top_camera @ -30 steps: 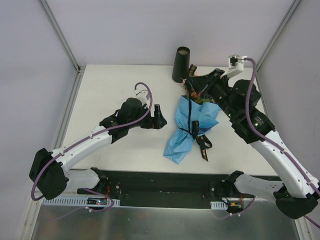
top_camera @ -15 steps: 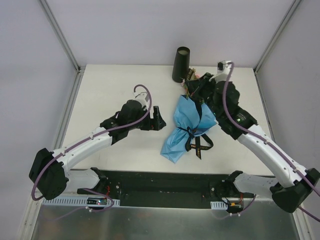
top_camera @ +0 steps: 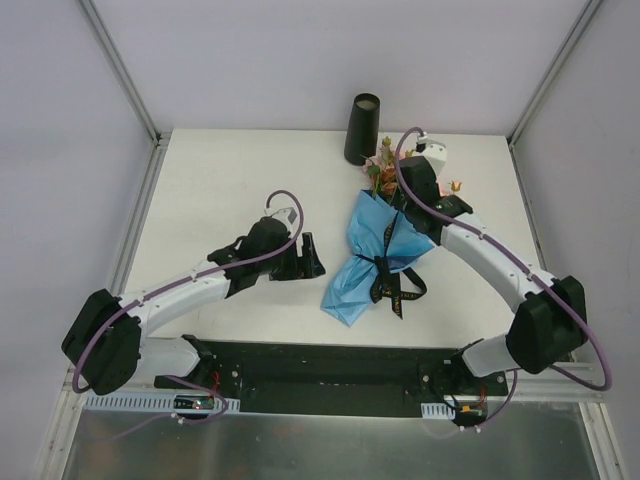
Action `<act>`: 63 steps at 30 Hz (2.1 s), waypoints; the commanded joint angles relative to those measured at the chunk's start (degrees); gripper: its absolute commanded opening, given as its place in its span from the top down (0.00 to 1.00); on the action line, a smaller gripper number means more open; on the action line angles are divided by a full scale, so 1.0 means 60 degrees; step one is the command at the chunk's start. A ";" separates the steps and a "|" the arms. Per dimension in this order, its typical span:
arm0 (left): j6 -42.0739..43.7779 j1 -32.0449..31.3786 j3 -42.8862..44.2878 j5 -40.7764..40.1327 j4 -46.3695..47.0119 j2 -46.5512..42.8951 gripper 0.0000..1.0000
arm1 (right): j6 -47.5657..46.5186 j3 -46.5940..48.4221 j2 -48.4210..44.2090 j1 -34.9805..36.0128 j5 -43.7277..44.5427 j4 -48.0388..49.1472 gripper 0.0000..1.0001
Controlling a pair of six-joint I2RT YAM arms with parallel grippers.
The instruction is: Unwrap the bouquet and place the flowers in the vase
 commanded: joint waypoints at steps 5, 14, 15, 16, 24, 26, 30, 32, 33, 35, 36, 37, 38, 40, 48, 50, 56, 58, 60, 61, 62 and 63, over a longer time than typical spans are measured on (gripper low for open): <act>-0.0470 -0.0041 -0.0383 0.0431 0.0526 0.0089 0.21 | 0.1368 -0.1145 -0.2488 -0.0231 0.2168 -0.1760 0.79; -0.0572 -0.0042 -0.0384 0.1165 0.1698 0.0807 0.25 | 0.0376 -0.0533 -0.4074 -0.0260 -0.2470 -0.2775 0.59; -0.0529 -0.0042 -0.0325 0.1180 0.1698 0.0938 0.25 | 0.0200 -0.0619 -0.4074 -0.0260 -0.3086 -0.2425 0.59; -0.0485 -0.0042 -0.0295 0.1180 0.1698 0.1012 0.25 | 0.0082 -0.0751 -0.3973 -0.0260 -0.3716 -0.2059 0.59; -0.0850 -0.0042 -0.0778 0.1238 0.2488 0.1306 0.28 | -0.0869 -0.0752 -0.2011 -0.0231 -0.6428 -0.1061 0.62; -0.0923 -0.0085 -0.0895 0.1268 0.2635 0.1364 0.29 | -0.1162 -0.0796 -0.1513 -0.0202 -0.7001 -0.0665 0.62; -0.0982 -0.0144 -0.1071 0.1122 0.2899 0.1467 0.30 | -0.1661 -0.0329 -0.0196 -0.0172 -0.7472 -0.0750 0.62; -0.0997 -0.0159 -0.1057 0.1136 0.2899 0.1526 0.31 | -0.1851 0.0023 0.0376 -0.0158 -0.7429 -0.1101 0.63; -0.0982 -0.0173 -0.1042 0.1107 0.2899 0.1540 0.32 | -0.1997 0.0082 0.0567 -0.0158 -0.7356 -0.1233 0.64; -0.0938 -0.0261 -0.1027 0.1063 0.2914 0.1599 0.32 | -0.2203 0.0010 0.0774 -0.0158 -0.7166 -0.1220 0.63; -0.0924 -0.0319 -0.1027 0.0990 0.2914 0.1642 0.33 | -0.2247 -0.0135 0.0774 -0.0158 -0.7005 -0.1089 0.63; -0.0909 -0.0378 -0.1027 0.0946 0.2914 0.1715 0.33 | -0.2364 -0.0325 0.0789 -0.0129 -0.6873 -0.0929 0.62; -0.0895 -0.0436 -0.1013 0.0888 0.2914 0.1803 0.34 | -0.2467 -0.0443 0.0775 -0.0128 -0.6814 -0.0826 0.62; -0.0909 -0.0568 -0.0984 0.0785 0.2928 0.2008 0.34 | -0.2772 -0.0620 0.0876 -0.0129 -0.6696 -0.0751 0.62; -0.0880 -0.0745 -0.0940 0.0697 0.3134 0.2361 0.38 | -0.3404 -0.0722 0.1462 -0.0114 -0.6433 -0.1176 0.60; -0.0836 -0.0774 -0.0969 0.0682 0.3192 0.2346 0.39 | -0.3536 -0.0839 0.1565 -0.0099 -0.6461 -0.1191 0.60; -0.0733 -0.0891 -0.0940 0.0755 0.3397 0.2317 0.48 | -0.3683 -0.1132 0.1668 0.0164 -0.6301 -0.0972 0.60; -0.0719 -0.0906 -0.0910 0.0726 0.3426 0.2375 0.51 | -0.3698 -0.1278 0.1668 0.0252 -0.6271 -0.0840 0.60; -0.0748 -0.0964 -0.0910 0.0741 0.3485 0.2448 0.54 | -0.3713 -0.1381 0.1668 0.0267 -0.6286 -0.0766 0.60; -0.0762 -0.0979 -0.0896 0.0755 0.3529 0.2492 0.55 | -0.3713 -0.1425 0.1668 0.0267 -0.6300 -0.0766 0.61; -0.0806 -0.0979 -0.0896 0.0755 0.3544 0.2536 0.57 | -0.3756 -0.1440 0.1668 0.0267 -0.6344 -0.0780 0.61; -0.0821 -0.0994 -0.0881 0.0755 0.3573 0.2551 0.59 | -0.3771 -0.1470 0.1624 0.0282 -0.6344 -0.0781 0.63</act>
